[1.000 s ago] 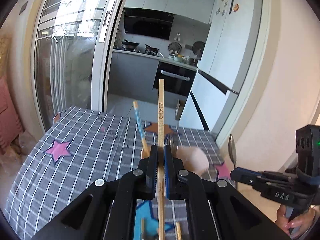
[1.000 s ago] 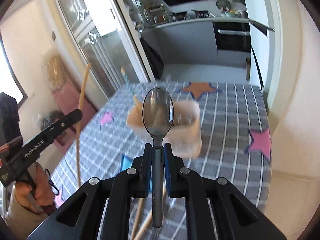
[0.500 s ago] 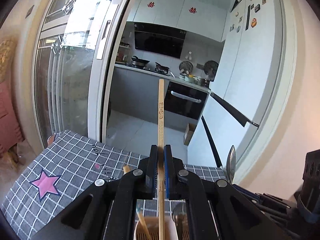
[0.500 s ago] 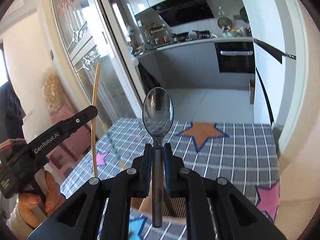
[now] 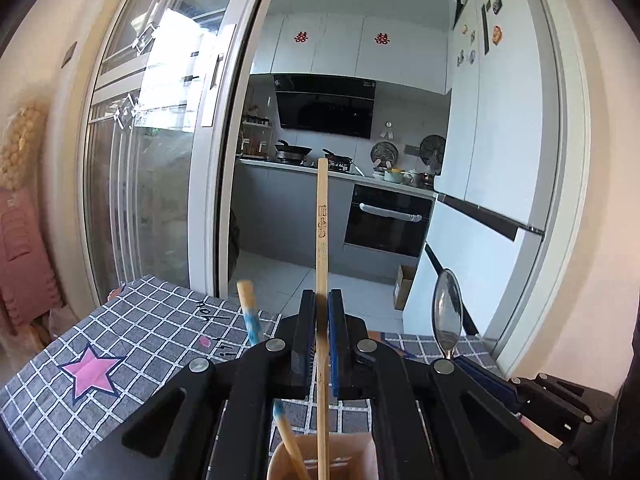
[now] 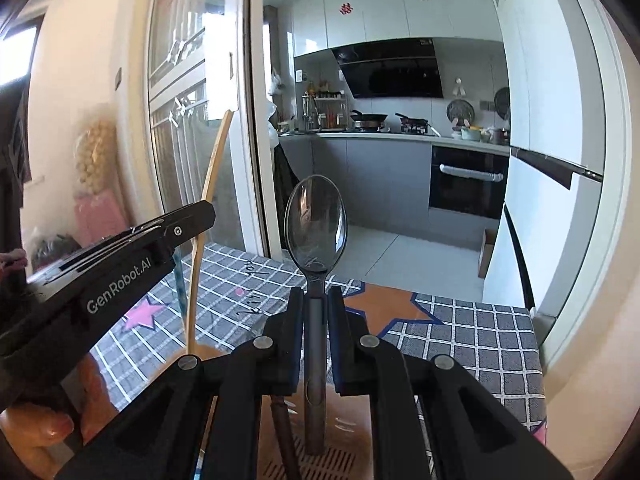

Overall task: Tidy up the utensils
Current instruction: 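Carry the chopstick and spoon up and release them into the beige caddy, then return both open tools over the remaining utensils on the star mat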

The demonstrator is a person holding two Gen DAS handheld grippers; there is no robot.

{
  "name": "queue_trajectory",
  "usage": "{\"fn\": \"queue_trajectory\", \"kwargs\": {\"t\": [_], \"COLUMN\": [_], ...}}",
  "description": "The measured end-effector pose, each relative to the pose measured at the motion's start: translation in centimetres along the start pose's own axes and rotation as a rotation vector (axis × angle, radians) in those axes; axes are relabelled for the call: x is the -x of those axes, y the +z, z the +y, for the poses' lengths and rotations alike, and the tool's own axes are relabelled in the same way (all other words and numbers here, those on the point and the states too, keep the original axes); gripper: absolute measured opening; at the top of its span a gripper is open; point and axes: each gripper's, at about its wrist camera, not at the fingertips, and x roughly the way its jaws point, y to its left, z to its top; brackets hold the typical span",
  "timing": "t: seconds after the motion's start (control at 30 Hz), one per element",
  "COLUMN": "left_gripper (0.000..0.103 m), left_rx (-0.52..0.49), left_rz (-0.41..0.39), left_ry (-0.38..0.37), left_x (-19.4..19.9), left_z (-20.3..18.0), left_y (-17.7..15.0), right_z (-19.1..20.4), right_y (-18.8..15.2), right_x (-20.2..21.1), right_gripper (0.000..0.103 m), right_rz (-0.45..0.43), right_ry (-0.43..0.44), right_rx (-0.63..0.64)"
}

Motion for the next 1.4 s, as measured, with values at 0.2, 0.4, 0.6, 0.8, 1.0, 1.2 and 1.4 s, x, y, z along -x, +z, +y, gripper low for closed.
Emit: {"fn": "queue_trajectory", "kwargs": {"t": [0.2,0.4,0.6,0.8,1.0,1.2,1.4], "left_gripper": [0.036,0.036,0.036,0.036,0.036,0.036,0.037], "left_rx": [-0.037,-0.067,-0.07,-0.057,-0.075,-0.093,-0.081], "left_rz": [0.032,0.082,0.118,0.159,0.2,0.303,0.402], "left_ry": [0.004,0.023,0.031,0.038,0.054,0.071,0.035], "left_x": [0.4,1.1,2.4,4.3,6.4,8.0,10.3], "left_z": [-0.2,0.3,1.0,2.1,2.9,3.7,4.6], "left_y": [-2.0,-3.5,-3.5,-3.7,-4.0,-5.2,-7.3], "right_z": [0.2,0.5,0.4,0.0,-0.6,-1.1,-1.1], "right_y": [-2.0,-3.7,-4.0,-3.5,-3.0,-2.4,-3.6], "right_x": [0.1,0.2,0.2,0.9,2.7,4.2,7.0], "right_gripper": [0.012,0.013,0.013,0.039,0.055,0.062,0.073], "right_rz": [0.018,0.06,0.1,0.133,0.125,0.146,0.194], "right_ry": [-0.005,-0.004,0.001,0.024,0.035,0.059,0.084], "right_rx": [0.035,0.052,0.031,-0.014,-0.06,-0.147,-0.218]}}
